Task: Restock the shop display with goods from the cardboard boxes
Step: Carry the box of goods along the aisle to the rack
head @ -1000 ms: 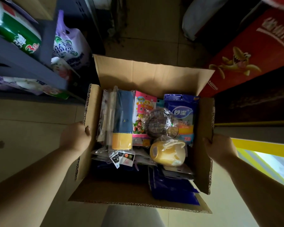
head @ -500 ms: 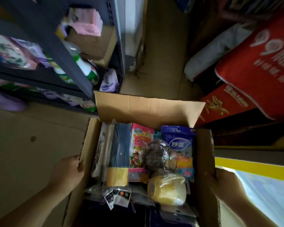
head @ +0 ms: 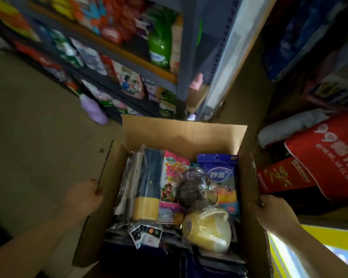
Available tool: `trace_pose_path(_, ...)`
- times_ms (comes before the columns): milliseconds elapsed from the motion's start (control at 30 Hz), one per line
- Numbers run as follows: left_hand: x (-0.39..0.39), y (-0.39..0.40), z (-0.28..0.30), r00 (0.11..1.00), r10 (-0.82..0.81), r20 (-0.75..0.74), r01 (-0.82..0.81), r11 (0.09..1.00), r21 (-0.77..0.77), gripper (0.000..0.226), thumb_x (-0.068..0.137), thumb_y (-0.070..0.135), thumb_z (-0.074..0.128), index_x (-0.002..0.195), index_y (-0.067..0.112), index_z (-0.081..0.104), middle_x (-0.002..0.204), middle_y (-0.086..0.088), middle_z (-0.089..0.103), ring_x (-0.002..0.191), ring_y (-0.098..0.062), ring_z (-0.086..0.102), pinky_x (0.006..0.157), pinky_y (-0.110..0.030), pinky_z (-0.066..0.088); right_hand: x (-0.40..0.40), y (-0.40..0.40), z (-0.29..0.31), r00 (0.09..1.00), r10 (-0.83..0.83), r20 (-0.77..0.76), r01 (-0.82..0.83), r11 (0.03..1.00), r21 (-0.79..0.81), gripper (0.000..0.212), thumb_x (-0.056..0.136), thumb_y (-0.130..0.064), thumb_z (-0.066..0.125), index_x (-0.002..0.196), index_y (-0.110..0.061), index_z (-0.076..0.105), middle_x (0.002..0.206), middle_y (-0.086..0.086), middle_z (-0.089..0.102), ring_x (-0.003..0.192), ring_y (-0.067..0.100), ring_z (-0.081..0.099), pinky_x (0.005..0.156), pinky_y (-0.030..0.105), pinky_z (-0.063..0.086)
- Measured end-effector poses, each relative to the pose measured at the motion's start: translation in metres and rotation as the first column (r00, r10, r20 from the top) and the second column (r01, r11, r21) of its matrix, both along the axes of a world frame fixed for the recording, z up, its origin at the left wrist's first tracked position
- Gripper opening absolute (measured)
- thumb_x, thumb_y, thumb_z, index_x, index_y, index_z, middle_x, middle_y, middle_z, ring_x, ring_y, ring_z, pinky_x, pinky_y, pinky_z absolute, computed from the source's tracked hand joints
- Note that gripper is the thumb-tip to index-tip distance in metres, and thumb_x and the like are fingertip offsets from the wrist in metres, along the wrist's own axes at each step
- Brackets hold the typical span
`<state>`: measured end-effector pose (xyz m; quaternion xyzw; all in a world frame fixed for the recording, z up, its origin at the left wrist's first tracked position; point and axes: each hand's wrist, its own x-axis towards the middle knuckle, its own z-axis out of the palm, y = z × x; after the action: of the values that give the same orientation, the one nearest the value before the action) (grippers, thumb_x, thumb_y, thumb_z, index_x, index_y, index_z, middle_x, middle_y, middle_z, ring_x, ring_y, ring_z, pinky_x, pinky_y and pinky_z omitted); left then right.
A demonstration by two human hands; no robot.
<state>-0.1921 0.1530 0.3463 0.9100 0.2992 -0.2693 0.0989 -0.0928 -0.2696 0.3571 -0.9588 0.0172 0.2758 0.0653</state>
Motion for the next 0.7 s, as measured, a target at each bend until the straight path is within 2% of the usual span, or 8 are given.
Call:
trace_pose_path(67,-0.015,0.017,0.014,0.999,0.049,0.022,-0.049,0.999,0.017,0.026,0.099,0.033,0.045,0.089,0.013,0.059,0.074,0.001,0.053,0.073,-0.013,0.054,0.062,-0.024,0.04,0.013,0.024,0.014,0.997,0.078,0.011,-0.078,0.997,0.019,0.037,0.093,-0.038,0.054,0.073,-0.009,0.063,0.072,0.009,0.064,0.082,0.029,0.065,0.06,0.033,0.039)
trace_pose_path(133,-0.031,0.031,0.024,0.991,0.125,0.049,-0.126,0.992,0.017,0.025,0.099,0.031,0.046,0.084,0.014,0.058,0.071,0.002,0.052,0.07,-0.013,0.052,0.059,-0.024,0.038,0.025,0.051,0.026,0.99,0.139,0.018,-0.14,0.988,0.058,0.037,0.094,-0.038,0.054,0.075,-0.009,0.066,0.072,0.006,0.067,0.071,0.022,0.064,0.059,0.032,0.042)
trace_pose_path(233,-0.058,0.05,0.042,0.967,0.241,0.086,-0.245,0.969,0.037,0.031,0.099,0.029,0.046,0.07,0.017,0.049,0.067,0.003,0.05,0.066,-0.013,0.051,0.052,-0.024,0.034,0.039,0.092,0.045,0.973,0.229,-0.008,-0.228,0.972,0.063,0.036,0.097,-0.037,0.051,0.067,-0.018,0.055,0.063,-0.004,0.056,0.057,0.006,0.051,0.047,0.018,0.034)
trace_pose_path(333,-0.083,0.074,0.056,0.93,0.34,0.141,-0.35,0.935,0.055,0.029,0.098,0.029,0.048,0.076,0.013,0.058,0.07,-0.002,0.059,0.065,-0.014,0.057,0.05,-0.023,0.036,0.052,0.137,0.07,0.954,0.299,-0.019,-0.297,0.951,0.083,0.037,0.098,-0.036,0.049,0.064,-0.022,0.048,0.061,-0.008,0.05,0.054,0.001,0.048,0.043,0.015,0.03)
trace_pose_path(433,-0.099,0.101,0.074,0.887,0.422,0.188,-0.44,0.896,0.064,0.027,0.097,0.028,0.048,0.078,0.013,0.06,0.07,-0.002,0.06,0.063,-0.013,0.057,0.048,-0.022,0.037,0.068,0.184,0.091,0.922,0.388,-0.001,-0.385,0.917,0.105,0.038,0.097,-0.035,0.05,0.063,-0.018,0.052,0.06,-0.005,0.054,0.054,0.004,0.051,0.045,0.017,0.034)
trace_pose_path(533,-0.111,0.133,0.095,0.85,0.475,0.228,-0.5,0.863,0.065,0.03,0.097,0.029,0.048,0.073,0.013,0.056,0.066,-0.001,0.055,0.058,-0.012,0.053,0.045,-0.023,0.035,0.085,0.232,0.102,0.898,0.439,0.041,-0.44,0.89,0.118,0.034,0.095,-0.032,0.054,0.07,-0.01,0.061,0.068,0.003,0.063,0.067,0.016,0.061,0.057,0.028,0.043)
trace_pose_path(633,-0.122,0.168,0.107,0.819,0.52,0.243,-0.544,0.839,0.038,0.03,0.097,0.028,0.049,0.076,0.009,0.058,0.068,-0.003,0.056,0.059,-0.013,0.053,0.047,-0.023,0.036,0.099,0.283,0.112,0.873,0.484,0.06,-0.488,0.866,0.109,0.036,0.095,-0.029,0.056,0.064,-0.012,0.049,0.061,0.002,0.054,0.057,0.013,0.054,0.047,0.02,0.034)
trace_pose_path(700,-0.127,0.194,0.112,0.819,0.527,0.225,-0.55,0.834,0.049,0.031,0.097,0.028,0.05,0.074,0.008,0.057,0.063,-0.002,0.052,0.055,-0.013,0.05,0.046,-0.023,0.034,0.108,0.318,0.116,0.854,0.514,0.073,-0.519,0.85,0.084,0.034,0.095,-0.029,0.057,0.067,-0.01,0.051,0.062,0.002,0.053,0.056,0.009,0.051,0.045,0.017,0.031)
